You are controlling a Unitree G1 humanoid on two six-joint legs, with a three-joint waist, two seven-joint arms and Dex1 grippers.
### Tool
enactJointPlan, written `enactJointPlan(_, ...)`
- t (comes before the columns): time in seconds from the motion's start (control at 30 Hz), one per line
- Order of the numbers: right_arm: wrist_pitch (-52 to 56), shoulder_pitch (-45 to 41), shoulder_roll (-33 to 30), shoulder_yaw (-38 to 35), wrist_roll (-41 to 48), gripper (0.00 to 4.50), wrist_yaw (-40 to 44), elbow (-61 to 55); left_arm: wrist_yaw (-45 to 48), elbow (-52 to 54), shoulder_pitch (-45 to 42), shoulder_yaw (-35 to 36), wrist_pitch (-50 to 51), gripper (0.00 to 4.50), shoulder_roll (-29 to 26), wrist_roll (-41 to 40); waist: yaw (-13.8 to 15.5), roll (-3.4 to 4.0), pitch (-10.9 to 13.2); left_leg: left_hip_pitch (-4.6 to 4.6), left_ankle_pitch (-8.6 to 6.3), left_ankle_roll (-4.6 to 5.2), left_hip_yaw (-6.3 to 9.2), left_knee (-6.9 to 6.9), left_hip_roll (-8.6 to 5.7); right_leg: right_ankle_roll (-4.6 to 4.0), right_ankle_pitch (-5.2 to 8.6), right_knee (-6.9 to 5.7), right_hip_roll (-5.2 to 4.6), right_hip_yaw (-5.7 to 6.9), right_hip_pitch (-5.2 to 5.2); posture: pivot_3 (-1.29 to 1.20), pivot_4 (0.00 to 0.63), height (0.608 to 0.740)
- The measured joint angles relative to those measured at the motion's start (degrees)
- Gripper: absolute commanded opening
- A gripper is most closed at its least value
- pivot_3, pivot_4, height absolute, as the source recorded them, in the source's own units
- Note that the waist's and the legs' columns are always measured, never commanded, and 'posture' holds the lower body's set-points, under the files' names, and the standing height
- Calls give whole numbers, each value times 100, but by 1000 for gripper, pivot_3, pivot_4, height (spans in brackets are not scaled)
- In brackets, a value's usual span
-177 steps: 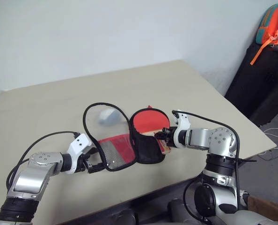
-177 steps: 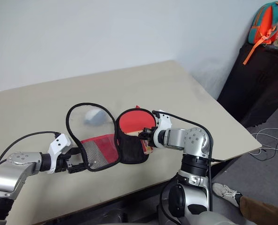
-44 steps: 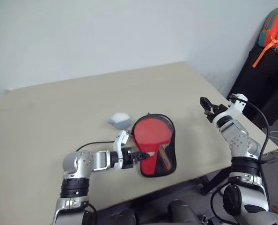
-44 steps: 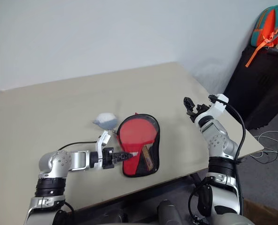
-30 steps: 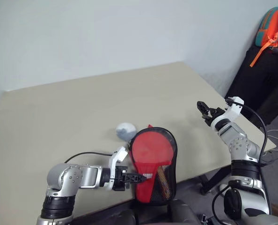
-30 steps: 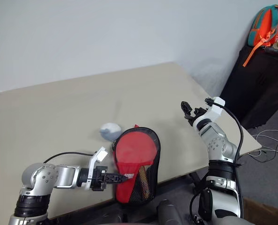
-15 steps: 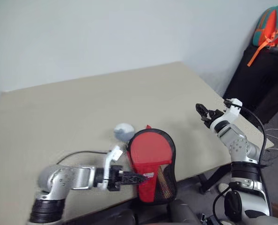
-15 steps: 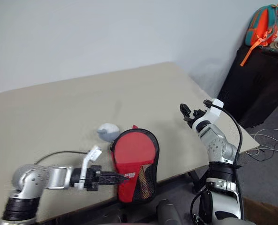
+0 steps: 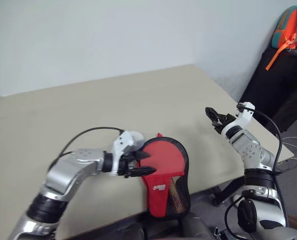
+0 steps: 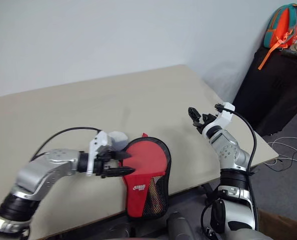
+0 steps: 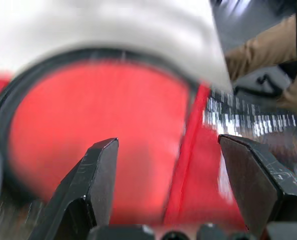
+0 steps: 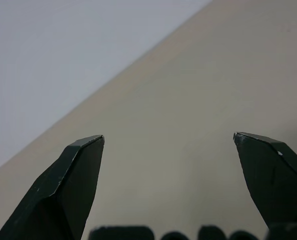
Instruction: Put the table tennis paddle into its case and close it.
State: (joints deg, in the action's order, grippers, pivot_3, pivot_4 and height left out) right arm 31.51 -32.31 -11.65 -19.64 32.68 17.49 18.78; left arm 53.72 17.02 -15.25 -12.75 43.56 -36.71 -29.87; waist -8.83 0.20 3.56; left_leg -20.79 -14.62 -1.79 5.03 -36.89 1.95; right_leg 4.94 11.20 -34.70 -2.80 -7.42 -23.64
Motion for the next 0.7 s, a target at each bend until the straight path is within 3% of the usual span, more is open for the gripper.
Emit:
enactJointPlan(0.2, -19, -79, -47, 14, -19, 4500, 19, 7, -244, -663, 5, -673, -672, 3375, 393, 813, 12, -2, 0, 9, 1, 2, 3, -10, 0, -4, 2, -4, 3, -3, 13, 0, 0, 740)
enactJointPlan(0.43, -8, -83, -66, 27, -22, 4500, 22, 7, -223, -1086, 78, -1010, -2275, 3375, 320, 1810, 11, 1, -6, 15, 1, 2, 2, -16, 0, -4, 2, -4, 3, -4, 22, 0, 0, 740)
enactJointPlan(0.63, 272, -390, -71, 282, -9, 4500, 418, 36, -230, -1024, 231, -932, -2359, 3375, 296, 1860, -4, 19, -17, 23, 1, 3, -1, -8, 0, -4, 2, -7, 3, -8, 21, 0, 0, 740)
enactJointPlan(0.7, 378, -785, -111, 674, -152, 4500, 700, 191, -217, -985, 283, -877, -2280, 3375, 293, 1833, -30, 23, -22, 28, 2, 3, 0, -5, 0, -4, 2, -9, 5, -8, 22, 0, 0, 740)
